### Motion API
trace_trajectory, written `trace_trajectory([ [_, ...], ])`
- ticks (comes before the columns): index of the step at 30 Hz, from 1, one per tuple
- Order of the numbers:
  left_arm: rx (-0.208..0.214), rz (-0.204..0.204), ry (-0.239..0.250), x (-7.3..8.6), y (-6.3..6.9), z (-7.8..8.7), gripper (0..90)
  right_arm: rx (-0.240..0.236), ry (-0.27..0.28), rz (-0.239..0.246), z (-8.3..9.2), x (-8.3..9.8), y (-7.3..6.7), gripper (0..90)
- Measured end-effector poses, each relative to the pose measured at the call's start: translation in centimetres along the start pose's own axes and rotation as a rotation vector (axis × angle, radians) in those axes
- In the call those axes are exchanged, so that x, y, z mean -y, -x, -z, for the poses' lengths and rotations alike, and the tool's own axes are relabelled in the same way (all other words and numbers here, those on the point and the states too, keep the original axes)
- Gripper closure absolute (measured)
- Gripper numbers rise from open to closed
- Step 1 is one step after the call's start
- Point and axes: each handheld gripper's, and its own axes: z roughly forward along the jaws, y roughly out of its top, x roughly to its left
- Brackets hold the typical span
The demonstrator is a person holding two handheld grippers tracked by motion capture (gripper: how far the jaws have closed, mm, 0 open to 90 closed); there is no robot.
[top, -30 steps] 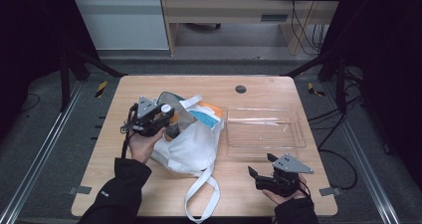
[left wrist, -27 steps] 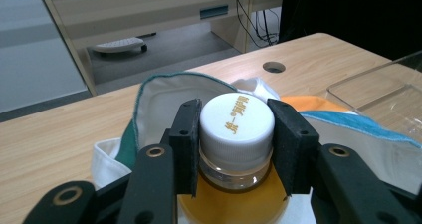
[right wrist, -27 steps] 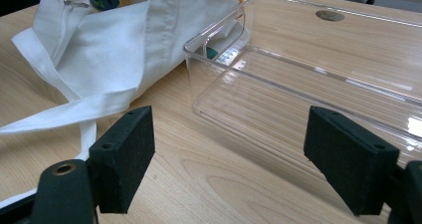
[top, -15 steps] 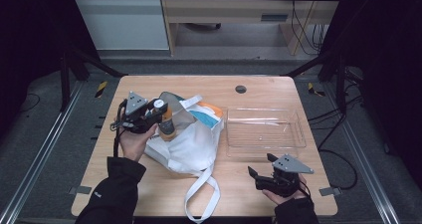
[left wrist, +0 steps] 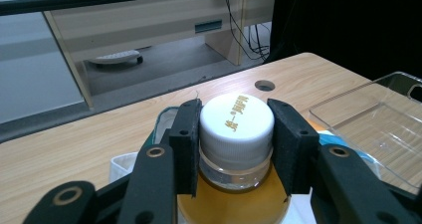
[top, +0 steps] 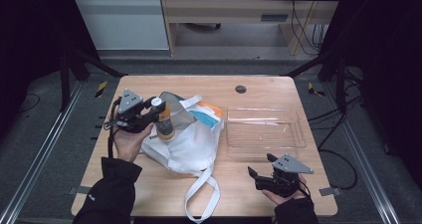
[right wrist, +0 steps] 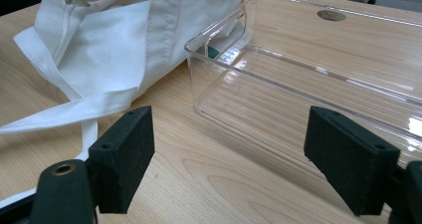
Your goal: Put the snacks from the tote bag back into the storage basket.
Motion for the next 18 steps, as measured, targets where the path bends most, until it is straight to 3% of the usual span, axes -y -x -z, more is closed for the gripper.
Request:
trace_trajectory([
  [18,0.063,-0.029,0.017,-1.5,2.3,1.6,58.9,0.000,0.002,0.002,0.0,0.0,0.0,19.9],
])
